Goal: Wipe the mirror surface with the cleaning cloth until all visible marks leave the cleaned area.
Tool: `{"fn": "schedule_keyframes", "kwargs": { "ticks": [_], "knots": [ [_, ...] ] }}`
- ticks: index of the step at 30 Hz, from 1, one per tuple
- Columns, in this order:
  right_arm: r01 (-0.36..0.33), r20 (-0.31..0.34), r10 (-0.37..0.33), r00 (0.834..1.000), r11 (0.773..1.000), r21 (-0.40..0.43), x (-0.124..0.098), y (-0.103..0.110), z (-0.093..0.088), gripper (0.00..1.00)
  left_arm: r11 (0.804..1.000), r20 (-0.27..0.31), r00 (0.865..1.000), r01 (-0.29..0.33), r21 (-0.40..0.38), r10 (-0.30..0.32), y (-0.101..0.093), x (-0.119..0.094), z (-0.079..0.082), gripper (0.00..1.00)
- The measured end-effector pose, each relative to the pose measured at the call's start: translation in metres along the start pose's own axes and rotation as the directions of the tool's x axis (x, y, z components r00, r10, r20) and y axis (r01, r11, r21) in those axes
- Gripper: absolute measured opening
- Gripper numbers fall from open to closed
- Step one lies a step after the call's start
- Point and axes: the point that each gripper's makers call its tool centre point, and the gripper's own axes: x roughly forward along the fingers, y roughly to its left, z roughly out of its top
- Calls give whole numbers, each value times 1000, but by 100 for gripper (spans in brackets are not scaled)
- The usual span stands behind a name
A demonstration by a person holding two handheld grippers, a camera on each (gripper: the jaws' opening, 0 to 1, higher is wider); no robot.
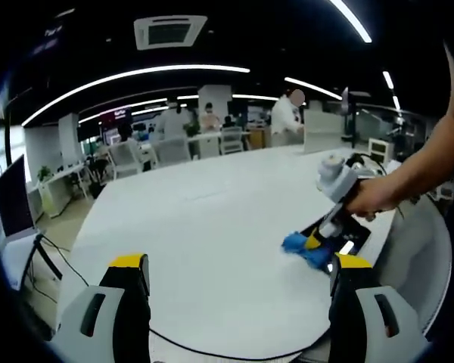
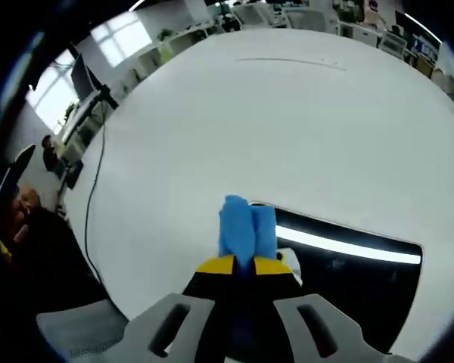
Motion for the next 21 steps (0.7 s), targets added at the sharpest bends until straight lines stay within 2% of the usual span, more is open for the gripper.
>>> {"fn": "schedule_keyframes", "kwargs": {
  "ticks": [11, 18, 21],
  "knots": [
    [1, 14, -1, 1000, 1000, 3, 9, -7, 18, 1, 1000, 0, 1000, -11, 8, 11, 2, 1, 4, 100],
    [-2, 17, 2, 1000, 1000, -1, 7, -8, 17, 1, 1000, 24, 1000, -15, 5, 15, 4, 6, 15, 100],
    [-11, 22, 10, 1000, 1000, 8, 9, -12, 18, 1, 1000, 13, 1000, -13, 20, 13, 2, 8, 14, 100]
  ]
}}
